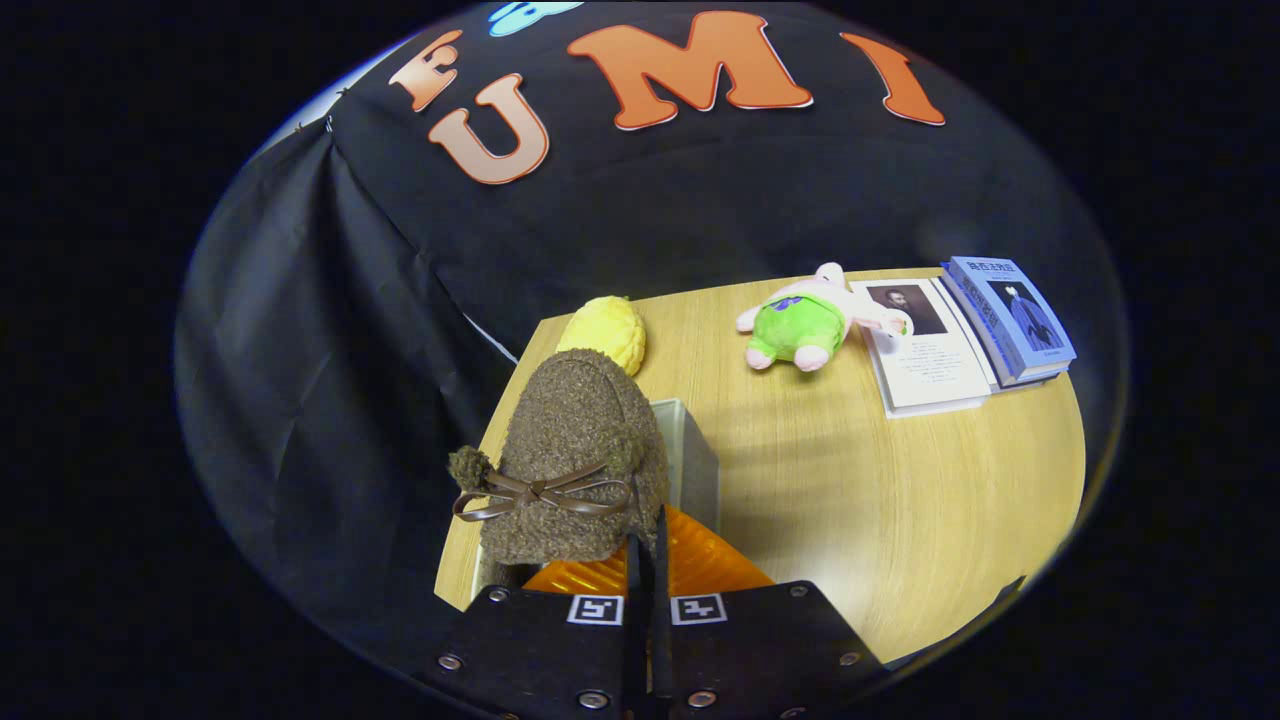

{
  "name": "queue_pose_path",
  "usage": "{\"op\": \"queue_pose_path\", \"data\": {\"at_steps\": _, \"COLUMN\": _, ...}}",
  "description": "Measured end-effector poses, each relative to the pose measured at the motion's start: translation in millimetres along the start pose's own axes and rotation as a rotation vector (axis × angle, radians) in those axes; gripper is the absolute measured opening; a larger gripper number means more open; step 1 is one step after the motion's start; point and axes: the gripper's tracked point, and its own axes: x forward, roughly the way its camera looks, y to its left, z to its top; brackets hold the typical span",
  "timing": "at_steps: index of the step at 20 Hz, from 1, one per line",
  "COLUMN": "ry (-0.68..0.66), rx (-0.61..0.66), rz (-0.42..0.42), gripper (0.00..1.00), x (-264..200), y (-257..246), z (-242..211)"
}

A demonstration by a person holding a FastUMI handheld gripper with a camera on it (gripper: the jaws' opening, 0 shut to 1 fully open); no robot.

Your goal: Open the storage box then place both shoes into the box .Put the left shoe in first, then the right shoe, with the right side of both shoes facing outward in a uniform manner.

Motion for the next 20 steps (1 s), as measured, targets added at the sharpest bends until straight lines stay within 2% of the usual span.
{"op": "queue_pose_path", "data": {"at_steps": 4, "ry": 0.035, "rx": -0.01, "rz": -0.019, "gripper": 0.03, "x": 22.7, "y": 20.8, "z": -9.2}}
{"op": "queue_pose_path", "data": {"at_steps": 8, "ry": 0.054, "rx": -0.006, "rz": -0.085, "gripper": 0.03, "x": 39.4, "y": 17.9, "z": -24.7}}
{"op": "queue_pose_path", "data": {"at_steps": 10, "ry": 0.081, "rx": 0.008, "rz": -0.111, "gripper": 0.04, "x": 46.4, "y": 17.1, "z": -36.5}}
{"op": "queue_pose_path", "data": {"at_steps": 11, "ry": 0.115, "rx": 0.02, "rz": -0.104, "gripper": 0.08, "x": 50.0, "y": 18.1, "z": -46.5}}
{"op": "queue_pose_path", "data": {"at_steps": 12, "ry": 0.152, "rx": 0.032, "rz": -0.09, "gripper": 0.12, "x": 51.2, "y": 20.1, "z": -56.4}}
{"op": "queue_pose_path", "data": {"at_steps": 14, "ry": 0.167, "rx": 0.051, "rz": -0.064, "gripper": 0.28, "x": 49.7, "y": 20.3, "z": -60.8}}
{"op": "queue_pose_path", "data": {"at_steps": 15, "ry": 0.152, "rx": 0.052, "rz": -0.052, "gripper": 0.42, "x": 46.0, "y": 20.0, "z": -56.0}}
{"op": "queue_pose_path", "data": {"at_steps": 16, "ry": 0.14, "rx": 0.051, "rz": -0.039, "gripper": 0.49, "x": 41.4, "y": 19.8, "z": -50.9}}
{"op": "queue_pose_path", "data": {"at_steps": 17, "ry": 0.127, "rx": 0.044, "rz": -0.025, "gripper": 0.6, "x": 35.4, "y": 19.5, "z": -45.6}}
{"op": "queue_pose_path", "data": {"at_steps": 20, "ry": 0.06, "rx": 0.013, "rz": 0.004, "gripper": 0.74, "x": 12.1, "y": 16.6, "z": -24.8}}
